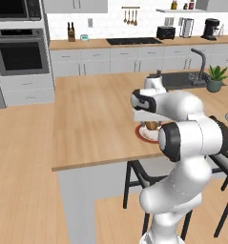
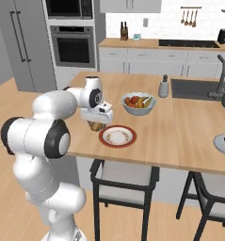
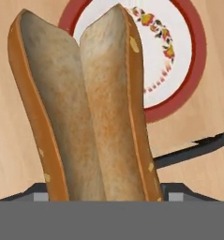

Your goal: Place one bun and one sausage from the bowl on each plate.

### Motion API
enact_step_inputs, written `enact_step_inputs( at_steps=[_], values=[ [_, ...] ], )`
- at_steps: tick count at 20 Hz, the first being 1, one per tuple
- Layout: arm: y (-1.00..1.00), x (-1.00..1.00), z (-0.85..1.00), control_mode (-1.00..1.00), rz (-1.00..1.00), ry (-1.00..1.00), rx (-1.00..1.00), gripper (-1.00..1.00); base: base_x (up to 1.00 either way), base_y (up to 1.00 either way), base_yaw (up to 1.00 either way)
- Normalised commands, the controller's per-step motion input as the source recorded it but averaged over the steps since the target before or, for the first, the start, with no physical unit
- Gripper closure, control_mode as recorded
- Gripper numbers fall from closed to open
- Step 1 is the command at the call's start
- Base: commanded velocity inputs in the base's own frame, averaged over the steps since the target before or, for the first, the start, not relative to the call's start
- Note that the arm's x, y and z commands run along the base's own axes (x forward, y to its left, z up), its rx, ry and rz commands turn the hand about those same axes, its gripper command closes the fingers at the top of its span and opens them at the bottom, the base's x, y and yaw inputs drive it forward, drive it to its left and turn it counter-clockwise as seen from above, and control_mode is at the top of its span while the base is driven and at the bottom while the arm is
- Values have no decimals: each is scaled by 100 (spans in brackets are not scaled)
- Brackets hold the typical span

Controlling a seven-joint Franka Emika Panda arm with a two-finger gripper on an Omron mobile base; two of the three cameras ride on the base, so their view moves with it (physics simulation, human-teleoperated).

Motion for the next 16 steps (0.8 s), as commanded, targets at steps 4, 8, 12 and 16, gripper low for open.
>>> enact_step_inputs(
  at_steps=[4,8,12,16],
  values=[
    [-58,82,-52,-100,12,9,0,100,0,0,0],
    [-42,91,-92,-100,20,1,0,100,0,0,0],
    [-23,50,-59,-100,23,-1,4,100,0,0,0],
    [-32,13,-24,-100,19,-8,10,100,0,0,0]
  ],
)
